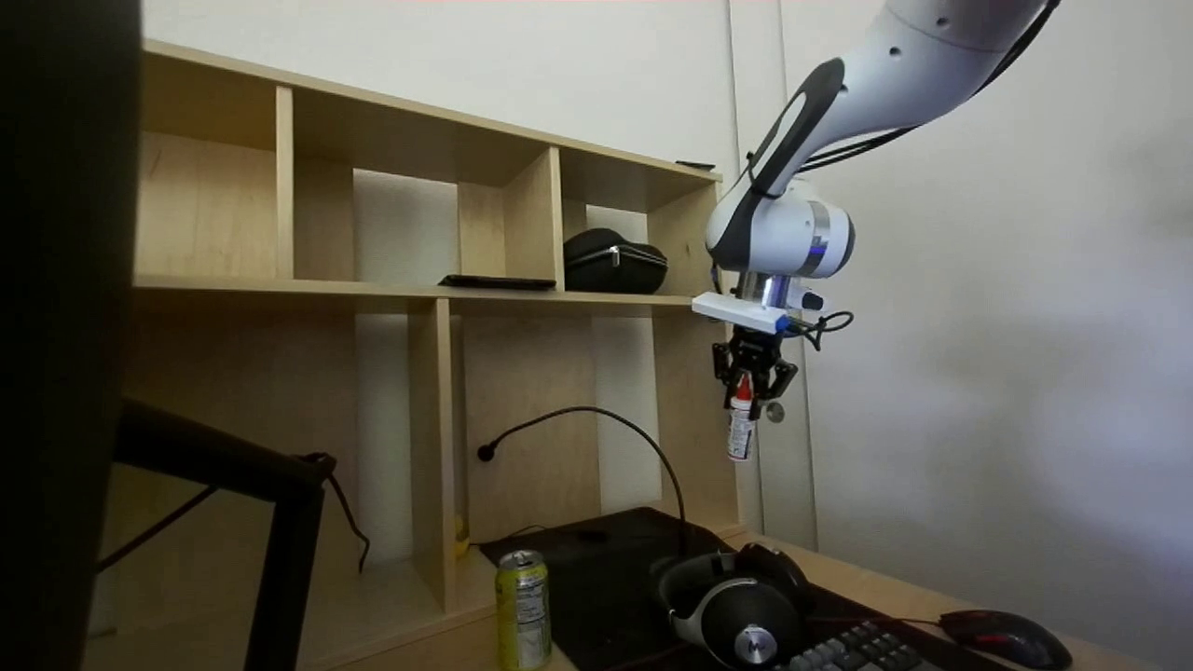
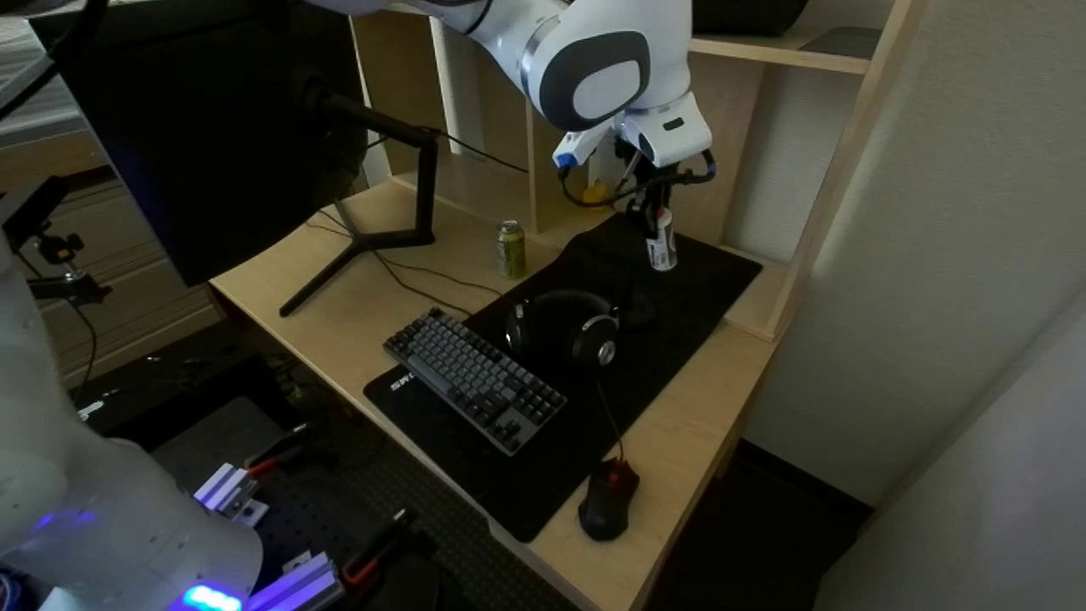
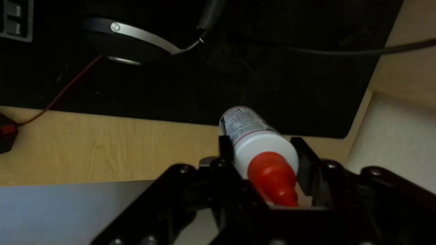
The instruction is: Move the white bottle to the right
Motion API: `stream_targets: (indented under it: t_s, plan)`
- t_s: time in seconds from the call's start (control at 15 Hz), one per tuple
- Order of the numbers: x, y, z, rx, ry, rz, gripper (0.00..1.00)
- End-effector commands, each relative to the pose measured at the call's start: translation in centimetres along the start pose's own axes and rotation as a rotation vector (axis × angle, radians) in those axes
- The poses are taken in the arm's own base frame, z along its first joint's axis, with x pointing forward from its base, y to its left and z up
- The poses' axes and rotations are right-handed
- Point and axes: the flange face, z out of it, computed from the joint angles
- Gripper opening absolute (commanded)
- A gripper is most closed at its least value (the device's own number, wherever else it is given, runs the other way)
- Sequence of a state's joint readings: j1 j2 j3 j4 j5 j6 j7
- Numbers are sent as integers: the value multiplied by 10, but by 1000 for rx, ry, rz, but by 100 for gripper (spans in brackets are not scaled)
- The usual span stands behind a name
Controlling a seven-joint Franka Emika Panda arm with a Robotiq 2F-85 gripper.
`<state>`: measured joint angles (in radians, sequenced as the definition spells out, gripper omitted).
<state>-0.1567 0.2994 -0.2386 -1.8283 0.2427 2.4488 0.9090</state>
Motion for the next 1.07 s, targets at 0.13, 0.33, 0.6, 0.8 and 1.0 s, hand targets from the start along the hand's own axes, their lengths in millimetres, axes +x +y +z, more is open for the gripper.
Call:
stream_targets:
  t_s: [0.13, 0.33, 0.6, 0.8, 1.0]
  plan:
    - [5, -2, 8, -10, 3, 8, 45]
    - [10, -7, 16, -19, 15, 34, 20]
    - [44, -18, 49, -12, -15, 224, 20]
    - [63, -29, 61, 57, -91, 360, 20]
    - [68, -41, 57, 156, -191, 439, 20]
